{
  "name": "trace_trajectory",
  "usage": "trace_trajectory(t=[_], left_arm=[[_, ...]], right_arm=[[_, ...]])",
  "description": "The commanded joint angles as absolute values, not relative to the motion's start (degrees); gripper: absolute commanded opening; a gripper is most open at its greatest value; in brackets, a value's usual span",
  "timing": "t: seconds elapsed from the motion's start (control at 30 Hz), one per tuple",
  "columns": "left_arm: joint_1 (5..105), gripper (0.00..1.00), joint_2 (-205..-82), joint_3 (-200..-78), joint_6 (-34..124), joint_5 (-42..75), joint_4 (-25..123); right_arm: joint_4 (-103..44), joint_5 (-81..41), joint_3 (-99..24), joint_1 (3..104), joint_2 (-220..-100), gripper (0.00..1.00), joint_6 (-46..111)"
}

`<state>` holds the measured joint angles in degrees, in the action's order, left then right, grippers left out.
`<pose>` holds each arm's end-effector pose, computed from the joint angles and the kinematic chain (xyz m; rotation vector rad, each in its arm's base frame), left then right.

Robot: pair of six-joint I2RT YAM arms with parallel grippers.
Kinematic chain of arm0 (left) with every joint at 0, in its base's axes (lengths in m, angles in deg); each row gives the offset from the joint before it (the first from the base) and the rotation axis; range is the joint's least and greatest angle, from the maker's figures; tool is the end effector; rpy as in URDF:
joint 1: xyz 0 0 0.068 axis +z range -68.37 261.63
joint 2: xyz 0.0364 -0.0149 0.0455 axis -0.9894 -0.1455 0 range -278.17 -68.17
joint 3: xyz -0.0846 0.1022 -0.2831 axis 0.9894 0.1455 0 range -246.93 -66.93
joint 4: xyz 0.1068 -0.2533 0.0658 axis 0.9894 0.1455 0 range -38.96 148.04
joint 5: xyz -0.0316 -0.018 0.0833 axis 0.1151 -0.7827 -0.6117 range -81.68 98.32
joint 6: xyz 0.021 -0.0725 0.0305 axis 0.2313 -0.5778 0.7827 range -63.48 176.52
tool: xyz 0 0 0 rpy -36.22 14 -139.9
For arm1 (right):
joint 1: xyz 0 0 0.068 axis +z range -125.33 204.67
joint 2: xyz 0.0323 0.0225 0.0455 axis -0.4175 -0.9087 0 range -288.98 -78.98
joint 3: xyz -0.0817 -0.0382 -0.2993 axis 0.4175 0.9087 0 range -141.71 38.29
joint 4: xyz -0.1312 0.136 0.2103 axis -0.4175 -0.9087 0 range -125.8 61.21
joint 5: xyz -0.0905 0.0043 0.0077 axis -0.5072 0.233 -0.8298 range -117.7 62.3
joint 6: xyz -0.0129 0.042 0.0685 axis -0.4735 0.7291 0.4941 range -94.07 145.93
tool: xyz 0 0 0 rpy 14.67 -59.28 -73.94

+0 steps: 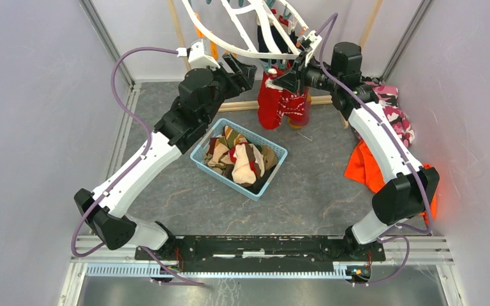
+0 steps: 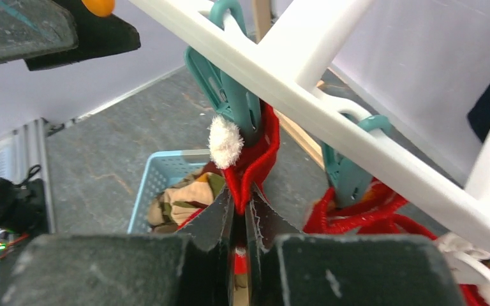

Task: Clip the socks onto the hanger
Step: Clamp the sock onto the hanger.

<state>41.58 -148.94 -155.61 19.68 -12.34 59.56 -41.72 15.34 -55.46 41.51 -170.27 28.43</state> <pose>0.2976 -0.2177 0.5093 -0.2447 1.6146 -0.7594 0.3834 0.1663 0.4671 -0.7657 1.6173 0.8987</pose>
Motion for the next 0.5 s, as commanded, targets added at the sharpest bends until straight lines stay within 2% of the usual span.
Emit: trace_trajectory(t=[0.0, 0.2, 0.33, 0.47], left_arm=[[41.6, 0.8, -145.9, -155.0, 20.2, -9.2, 58.3], [41.6, 0.8, -142.9, -152.8, 22.3, -5.6, 56.0], [41.6, 0.8, -140.6, -150.6, 22.9, -5.1, 55.3], [41.6, 0.8, -139.0, -149.3, 23.0, -4.7, 55.3]], right_arm=[[-32.6, 26.4, -54.3, 39.4, -170.7, 0.11, 36.8], [-21.3, 34.1, -51.2, 36.2, -171.3, 0.13, 47.1], [-20.3, 34.2, -50.8, 34.3, -171.3, 0.24, 48.7], [-22.3, 32.6, -51.0, 32.8, -171.3, 0.27, 47.7]])
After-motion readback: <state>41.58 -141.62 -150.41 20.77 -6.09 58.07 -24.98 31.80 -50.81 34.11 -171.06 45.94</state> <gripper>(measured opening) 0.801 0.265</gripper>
